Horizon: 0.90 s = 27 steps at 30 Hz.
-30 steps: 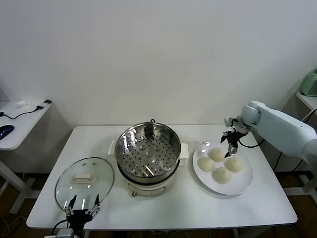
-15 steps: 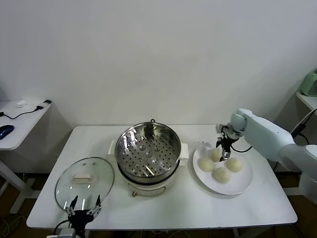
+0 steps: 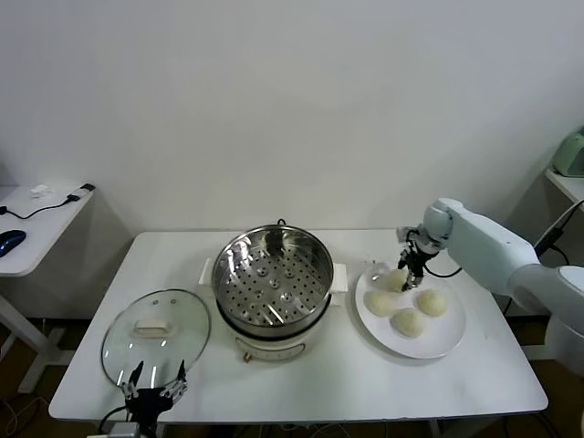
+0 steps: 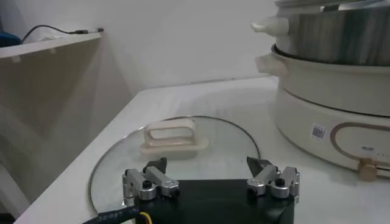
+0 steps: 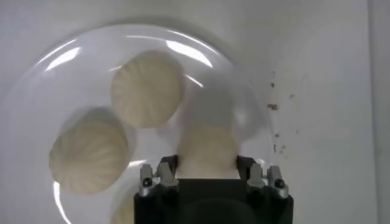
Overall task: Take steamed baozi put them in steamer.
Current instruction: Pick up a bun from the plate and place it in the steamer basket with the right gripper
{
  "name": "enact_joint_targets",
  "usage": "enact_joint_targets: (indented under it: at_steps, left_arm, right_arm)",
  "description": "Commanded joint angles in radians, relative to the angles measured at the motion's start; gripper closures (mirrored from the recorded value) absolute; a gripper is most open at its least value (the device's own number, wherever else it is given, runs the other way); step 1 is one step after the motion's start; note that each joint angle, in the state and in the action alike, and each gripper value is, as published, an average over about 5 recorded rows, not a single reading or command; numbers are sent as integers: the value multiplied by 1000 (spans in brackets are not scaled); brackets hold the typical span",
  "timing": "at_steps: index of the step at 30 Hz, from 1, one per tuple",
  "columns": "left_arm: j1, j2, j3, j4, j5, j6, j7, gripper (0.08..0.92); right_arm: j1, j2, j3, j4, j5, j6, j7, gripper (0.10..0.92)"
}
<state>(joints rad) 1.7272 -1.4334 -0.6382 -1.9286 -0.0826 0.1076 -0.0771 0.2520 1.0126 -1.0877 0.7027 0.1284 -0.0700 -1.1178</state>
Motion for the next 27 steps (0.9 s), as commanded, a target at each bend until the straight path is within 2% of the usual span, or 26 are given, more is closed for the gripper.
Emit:
enact_joint_targets:
  at_steps: [1,8,14,16,19,22,27]
  left_arm:
    - [9,-1,2,-13,3,2,0,177]
    - [18,-3,16,-42,13,7,0,177]
    - [20,-5,20,-49,14,2,0,177]
    - [20,-6,21,-51,13,1,0,177]
    - [21,-6,22,-52,11,0,-1,177]
    - [20,-6,22,-51,10,-1,-2,177]
    - [19,-8,25,-48,11,-3,-3,177]
  right_arm:
    - [180,-55,-138,168,96,1,-5,380]
    - [616,23,-379,387,328,84,-34,381]
    - [722,139,-418,678,404,148,-7,380]
    - [699,172,-432,741,371,200,9,380]
    - [632,209,-439,760,233,339,28,381]
    - [560,231,-435,710,85,476,34,381]
    - [422,268,-368,548,-129,603,59,381]
